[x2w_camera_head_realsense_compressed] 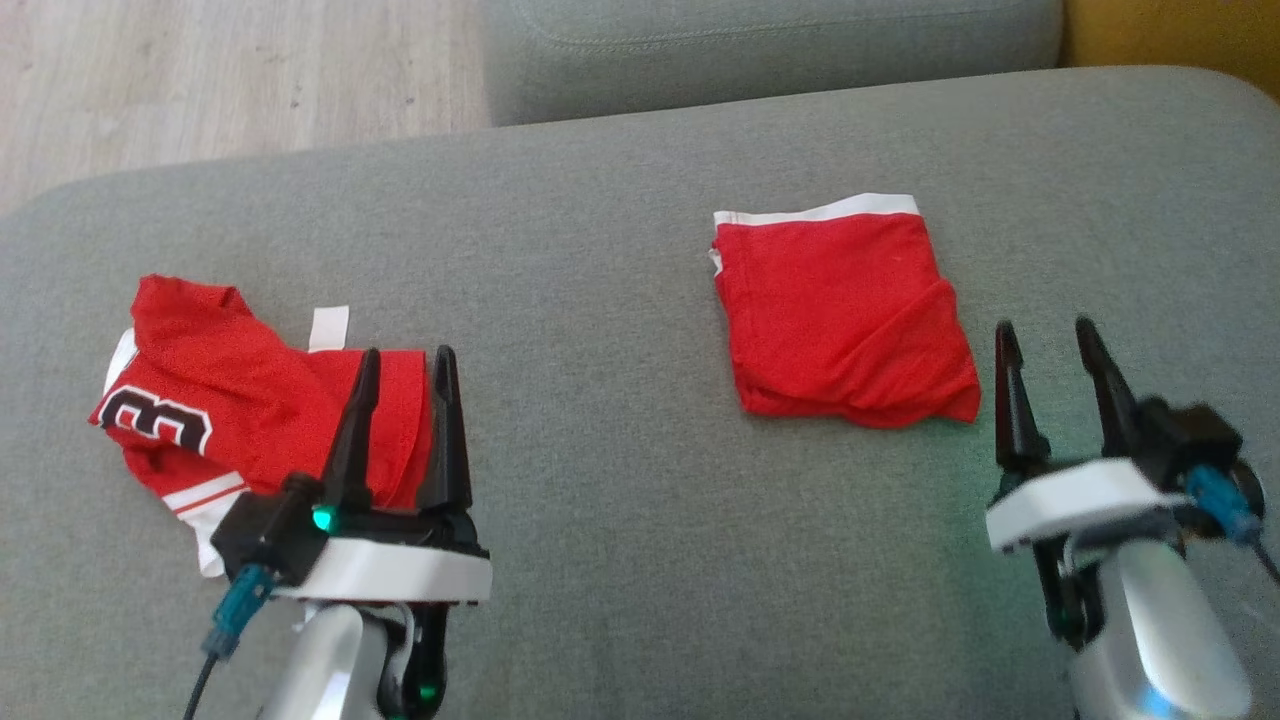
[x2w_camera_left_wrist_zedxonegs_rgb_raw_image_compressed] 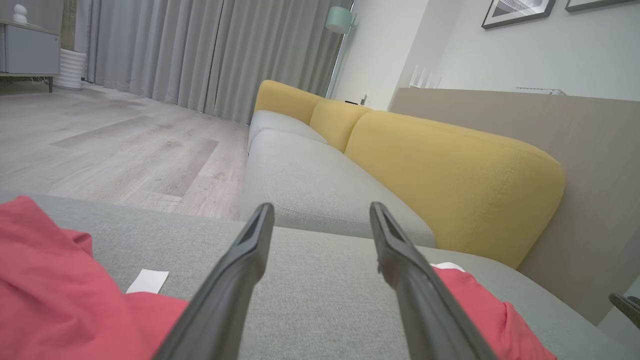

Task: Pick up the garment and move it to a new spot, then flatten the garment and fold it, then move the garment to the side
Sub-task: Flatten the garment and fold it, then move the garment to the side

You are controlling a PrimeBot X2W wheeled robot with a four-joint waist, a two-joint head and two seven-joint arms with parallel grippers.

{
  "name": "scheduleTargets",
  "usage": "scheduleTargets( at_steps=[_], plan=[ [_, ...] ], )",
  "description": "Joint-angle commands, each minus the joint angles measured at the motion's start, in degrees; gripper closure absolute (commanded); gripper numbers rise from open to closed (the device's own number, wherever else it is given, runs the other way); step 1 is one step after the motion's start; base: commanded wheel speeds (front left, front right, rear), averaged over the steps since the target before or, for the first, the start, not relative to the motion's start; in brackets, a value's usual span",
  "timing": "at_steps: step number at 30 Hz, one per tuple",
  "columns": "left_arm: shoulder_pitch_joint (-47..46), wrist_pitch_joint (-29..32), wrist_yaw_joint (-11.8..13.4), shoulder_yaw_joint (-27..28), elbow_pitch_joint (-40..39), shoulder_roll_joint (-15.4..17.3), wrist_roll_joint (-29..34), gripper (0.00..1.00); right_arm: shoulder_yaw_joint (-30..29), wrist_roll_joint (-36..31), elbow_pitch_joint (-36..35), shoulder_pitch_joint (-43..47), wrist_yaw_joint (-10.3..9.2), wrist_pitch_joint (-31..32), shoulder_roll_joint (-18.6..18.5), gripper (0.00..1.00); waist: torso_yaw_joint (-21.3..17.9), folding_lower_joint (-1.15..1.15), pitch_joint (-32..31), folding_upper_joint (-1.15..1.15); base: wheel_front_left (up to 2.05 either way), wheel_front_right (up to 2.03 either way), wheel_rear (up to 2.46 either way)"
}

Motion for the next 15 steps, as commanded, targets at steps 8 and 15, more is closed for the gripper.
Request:
scheduleTargets(
  at_steps=[8,15],
  plan=[
    [0.90,-0.54,0.15,2.00,-1.54,0.41,-0.62,0.00,2.43,2.56,-6.16,3.83,-0.04,-0.37,0.39,0.00,-0.85,0.01,-0.68,0.00,0.00,0.00,0.00],
    [0.78,-0.54,0.00,1.72,-1.66,0.41,-0.19,0.00,2.28,3.03,-7.28,3.71,-0.04,-0.37,0.39,0.00,-0.13,0.01,0.35,0.00,0.00,0.00,0.00]
  ],
)
